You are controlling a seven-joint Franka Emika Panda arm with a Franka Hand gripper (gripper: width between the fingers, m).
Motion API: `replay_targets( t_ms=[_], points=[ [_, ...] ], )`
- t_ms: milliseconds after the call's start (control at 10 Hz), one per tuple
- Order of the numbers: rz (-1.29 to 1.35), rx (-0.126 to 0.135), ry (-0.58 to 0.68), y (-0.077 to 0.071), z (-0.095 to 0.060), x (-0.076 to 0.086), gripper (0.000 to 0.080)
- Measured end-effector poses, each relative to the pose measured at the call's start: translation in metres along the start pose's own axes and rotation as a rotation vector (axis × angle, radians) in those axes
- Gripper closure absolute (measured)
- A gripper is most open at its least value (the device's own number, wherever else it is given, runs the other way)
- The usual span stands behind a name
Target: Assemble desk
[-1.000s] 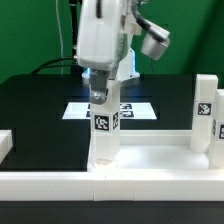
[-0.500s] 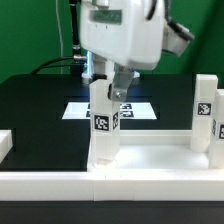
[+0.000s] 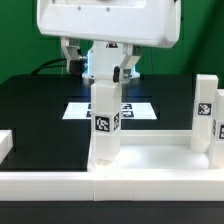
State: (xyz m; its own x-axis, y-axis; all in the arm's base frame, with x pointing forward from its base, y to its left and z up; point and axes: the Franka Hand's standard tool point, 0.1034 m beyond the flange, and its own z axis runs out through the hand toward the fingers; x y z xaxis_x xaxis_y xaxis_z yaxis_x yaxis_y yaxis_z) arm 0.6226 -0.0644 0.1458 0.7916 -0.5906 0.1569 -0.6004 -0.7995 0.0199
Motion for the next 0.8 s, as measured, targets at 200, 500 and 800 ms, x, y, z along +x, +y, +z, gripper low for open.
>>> replay_targets(
  t_ms=[200, 500, 800],
  points=[
    [-0.044, 0.009, -0.004, -0.001, -0.001, 0.001, 0.0150],
    [-0.022, 0.133, -0.046, -0.010, -0.024, 0.007, 0.0150],
    [-0.024, 0.115, -0.042, -0.020, -0.011, 0.001, 0.0150]
  ],
)
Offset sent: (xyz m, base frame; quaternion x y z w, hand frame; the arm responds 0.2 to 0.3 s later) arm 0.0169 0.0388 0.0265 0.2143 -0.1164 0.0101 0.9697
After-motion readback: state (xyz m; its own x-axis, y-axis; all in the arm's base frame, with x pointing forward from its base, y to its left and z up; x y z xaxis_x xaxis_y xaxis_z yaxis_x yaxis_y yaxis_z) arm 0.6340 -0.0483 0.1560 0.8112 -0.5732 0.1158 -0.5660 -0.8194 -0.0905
